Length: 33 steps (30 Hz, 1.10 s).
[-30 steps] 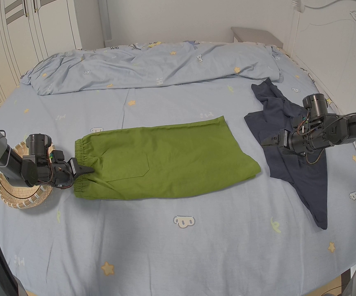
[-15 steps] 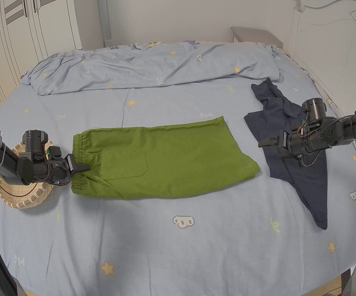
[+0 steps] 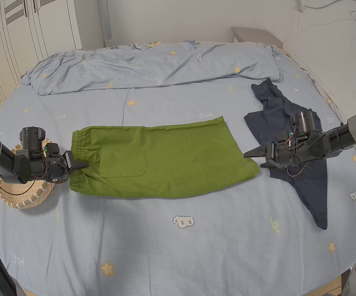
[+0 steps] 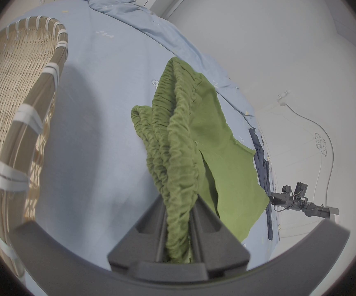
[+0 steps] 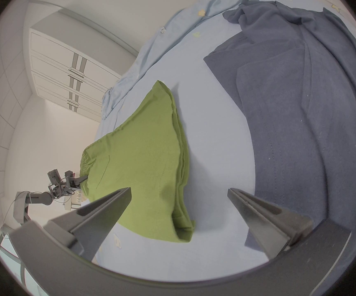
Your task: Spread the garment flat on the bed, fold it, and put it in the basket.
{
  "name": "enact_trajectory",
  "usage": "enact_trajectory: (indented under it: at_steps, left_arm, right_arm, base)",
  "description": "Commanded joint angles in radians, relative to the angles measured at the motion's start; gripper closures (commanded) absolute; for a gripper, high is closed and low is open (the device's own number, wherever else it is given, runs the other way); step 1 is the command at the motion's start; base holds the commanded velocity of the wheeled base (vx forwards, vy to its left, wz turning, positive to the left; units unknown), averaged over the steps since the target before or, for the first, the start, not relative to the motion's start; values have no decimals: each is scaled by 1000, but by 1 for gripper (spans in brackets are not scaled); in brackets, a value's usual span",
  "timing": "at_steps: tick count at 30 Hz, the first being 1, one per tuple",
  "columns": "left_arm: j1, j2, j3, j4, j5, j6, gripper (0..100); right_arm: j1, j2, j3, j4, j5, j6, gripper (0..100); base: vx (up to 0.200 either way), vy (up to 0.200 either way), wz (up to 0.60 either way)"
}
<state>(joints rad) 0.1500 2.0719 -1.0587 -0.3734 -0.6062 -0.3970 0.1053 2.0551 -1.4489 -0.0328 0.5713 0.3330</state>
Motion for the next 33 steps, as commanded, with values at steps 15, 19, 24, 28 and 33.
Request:
enact_trajectory:
  at_steps: [15,19,24,28,33]
  left_arm:
    - [0,-4,6,-1,0,0,100]
    - [0,-4,6,-1,0,0,100]
    - [0,-4,6,-1,0,0,100]
    - [0,-1,6,-1,0,0,100]
    - [0,0,6,-1,0,1,100]
  right_arm:
    - [63,56,94,-174,2,52,0]
    - [60,54,104,-213,2,81,0]
    - [54,54,101,-217,2,83,100]
    - [54,54,101,-219,1,83,100]
    - [53,54,101,-219,1,83,100]
  base:
    - [0,0,0]
    - [0,0,0]
    - [0,0,0]
    - [0,0,0]
    - [0,0,0]
